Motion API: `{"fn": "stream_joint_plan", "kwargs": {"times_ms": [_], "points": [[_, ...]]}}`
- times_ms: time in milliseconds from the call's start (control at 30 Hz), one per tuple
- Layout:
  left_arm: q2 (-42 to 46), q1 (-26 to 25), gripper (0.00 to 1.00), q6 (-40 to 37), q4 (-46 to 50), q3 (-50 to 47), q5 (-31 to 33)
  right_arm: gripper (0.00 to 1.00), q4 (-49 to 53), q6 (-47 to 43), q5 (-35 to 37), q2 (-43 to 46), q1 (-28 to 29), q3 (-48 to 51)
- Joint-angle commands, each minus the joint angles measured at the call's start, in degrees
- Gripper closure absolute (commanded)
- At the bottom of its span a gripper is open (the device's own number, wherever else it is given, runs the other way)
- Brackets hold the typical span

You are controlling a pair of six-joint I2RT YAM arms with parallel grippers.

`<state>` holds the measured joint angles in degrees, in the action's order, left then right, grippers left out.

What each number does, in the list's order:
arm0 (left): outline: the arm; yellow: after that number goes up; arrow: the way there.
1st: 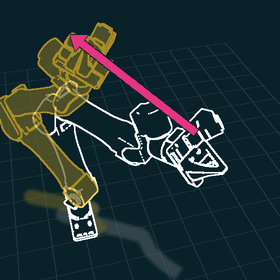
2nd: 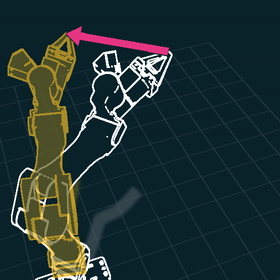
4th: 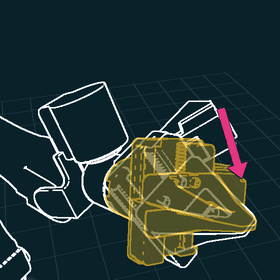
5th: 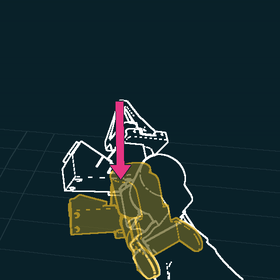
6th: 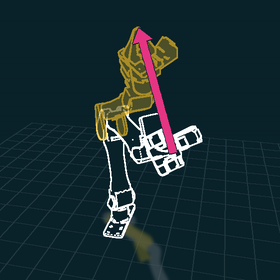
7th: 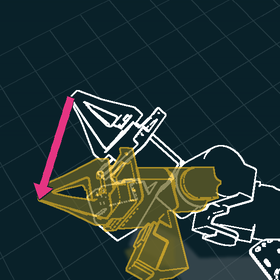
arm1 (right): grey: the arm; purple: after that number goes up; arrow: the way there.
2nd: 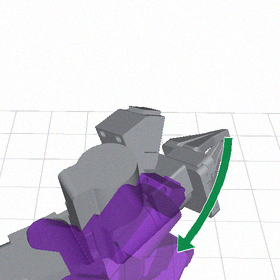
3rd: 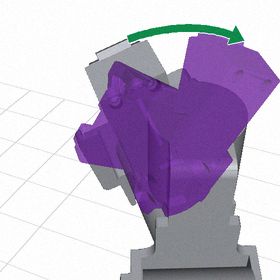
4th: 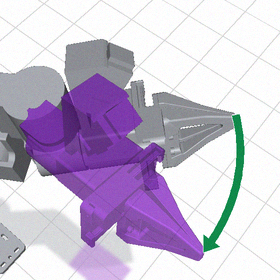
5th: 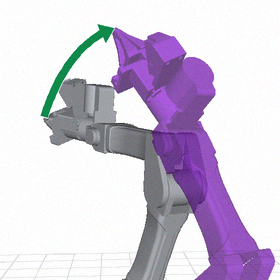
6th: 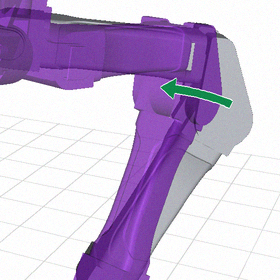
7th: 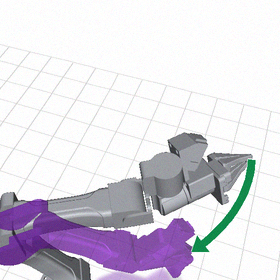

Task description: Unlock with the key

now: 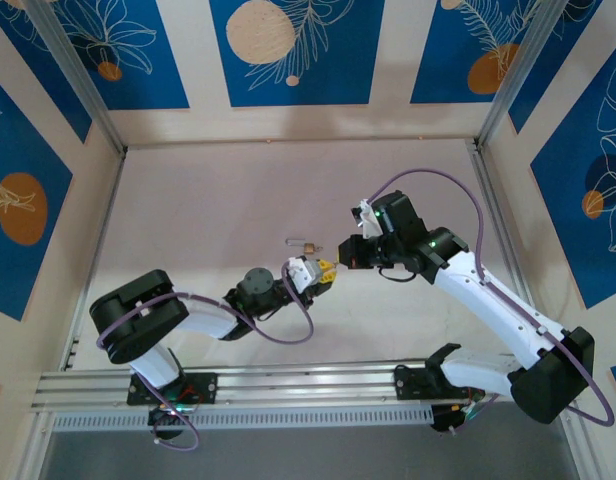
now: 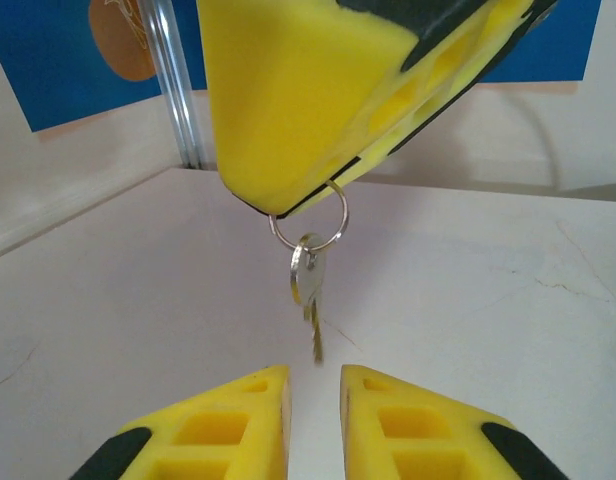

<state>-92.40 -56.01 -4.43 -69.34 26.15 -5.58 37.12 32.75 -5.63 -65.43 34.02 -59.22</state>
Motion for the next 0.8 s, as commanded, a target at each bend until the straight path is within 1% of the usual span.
{"fn": "stream_joint_plan", "kwargs": {"times_ms": [0, 200, 333, 533, 733, 767], "points": [[0.1, 0.0, 0.81, 0.1, -0.9, 1.6, -1.2, 1.0, -0.2, 0.5, -1.5, 0.9, 0.5, -0.5], [-0.5, 0.0, 0.75, 1.7, -3.4, 1.6, -1.2, 1.0, -0.4, 0.7, -1.6, 0.5, 0.8, 0.0], [-0.3, 0.0, 0.76, 2.0, -3.4, 1.7, -1.6, 1.0, -0.8, 0.8, -1.6, 0.2, 0.9, 0.2], [-0.1, 0.0, 0.83, 2.0, -3.2, 1.8, -2.0, 1.0, -0.9, 0.7, -1.8, -0.1, 1.0, 0.1], [-0.3, 0.0, 1.0, 1.8, -3.3, 1.7, -2.2, 1.0, -0.7, 0.8, -1.6, 0.3, 1.0, 0.1], [-0.3, 0.0, 1.0, 1.8, -3.3, 1.7, -2.1, 1.0, -0.7, 0.8, -1.5, 0.4, 1.1, 0.1]]}}
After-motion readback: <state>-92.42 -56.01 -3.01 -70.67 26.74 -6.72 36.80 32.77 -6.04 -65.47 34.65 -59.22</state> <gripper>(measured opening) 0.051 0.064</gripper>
